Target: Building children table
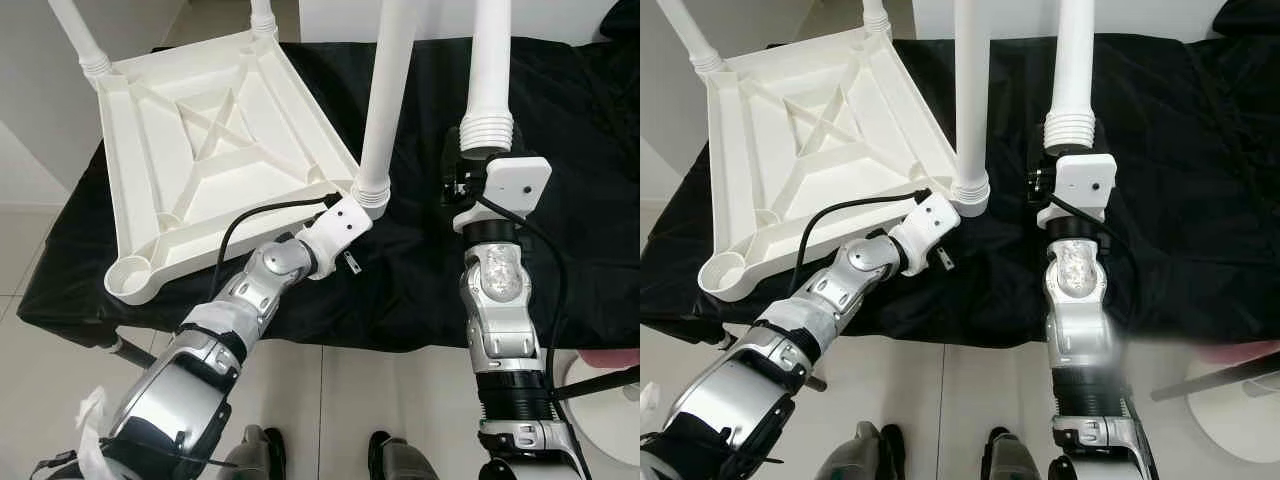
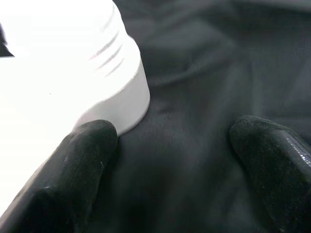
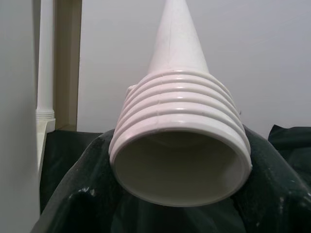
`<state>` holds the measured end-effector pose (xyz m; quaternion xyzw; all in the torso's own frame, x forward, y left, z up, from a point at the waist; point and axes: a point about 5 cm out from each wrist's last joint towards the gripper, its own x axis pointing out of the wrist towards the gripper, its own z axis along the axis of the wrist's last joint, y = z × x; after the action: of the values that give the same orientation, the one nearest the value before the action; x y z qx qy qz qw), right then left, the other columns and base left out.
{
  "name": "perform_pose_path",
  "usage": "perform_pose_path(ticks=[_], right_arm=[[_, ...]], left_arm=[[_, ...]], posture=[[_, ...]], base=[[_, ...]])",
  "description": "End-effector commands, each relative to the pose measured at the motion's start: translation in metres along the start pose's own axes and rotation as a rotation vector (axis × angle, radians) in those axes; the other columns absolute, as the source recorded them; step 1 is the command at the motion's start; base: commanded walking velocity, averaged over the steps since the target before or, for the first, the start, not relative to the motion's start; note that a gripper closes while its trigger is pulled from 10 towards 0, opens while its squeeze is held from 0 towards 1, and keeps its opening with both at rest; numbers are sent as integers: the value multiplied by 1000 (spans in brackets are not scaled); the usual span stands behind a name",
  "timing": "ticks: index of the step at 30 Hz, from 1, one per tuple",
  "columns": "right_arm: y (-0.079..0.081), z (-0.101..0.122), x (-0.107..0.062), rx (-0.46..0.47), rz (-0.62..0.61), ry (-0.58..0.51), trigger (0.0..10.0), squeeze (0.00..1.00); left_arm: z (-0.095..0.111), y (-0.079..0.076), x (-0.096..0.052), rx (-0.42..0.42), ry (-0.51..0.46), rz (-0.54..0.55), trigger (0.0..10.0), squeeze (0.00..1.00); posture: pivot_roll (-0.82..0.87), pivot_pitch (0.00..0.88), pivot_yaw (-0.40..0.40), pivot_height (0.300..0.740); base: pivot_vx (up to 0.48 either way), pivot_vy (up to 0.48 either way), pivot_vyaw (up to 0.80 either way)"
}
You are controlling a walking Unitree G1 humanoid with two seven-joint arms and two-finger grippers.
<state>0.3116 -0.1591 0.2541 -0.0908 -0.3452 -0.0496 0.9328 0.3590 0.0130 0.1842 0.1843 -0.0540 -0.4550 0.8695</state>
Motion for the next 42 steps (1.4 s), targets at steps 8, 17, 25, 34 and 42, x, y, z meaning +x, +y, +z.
perform_pose_path(ticks=[8,17,25,34,42], right_arm=[[14,26,11,-5,52,-135,10000,0],[30,49,14,-48,102,-298,10000,0],[39,71,17,-48,88,-454,10000,0],[40,88,21,-54,64,-566,10000,0],[49,99,20,-61,114,-652,10000,0]], left_arm=[[31,-26,-29,-253,-254,-170,10000,0],[46,-25,-55,-306,-337,-188,10000,0],[52,-5,-83,-330,-337,-116,10000,0],[54,0,-89,-316,-305,-87,10000,0],[55,10,-92,-301,-293,-46,10000,0]], posture=[[-10,170,114,740],[16,152,123,740],[41,129,140,740],[62,111,156,740],[70,100,161,740]], base=[[0,0,0],[0,0,0],[0,0,0],[0,0,0],[0,0,0]])
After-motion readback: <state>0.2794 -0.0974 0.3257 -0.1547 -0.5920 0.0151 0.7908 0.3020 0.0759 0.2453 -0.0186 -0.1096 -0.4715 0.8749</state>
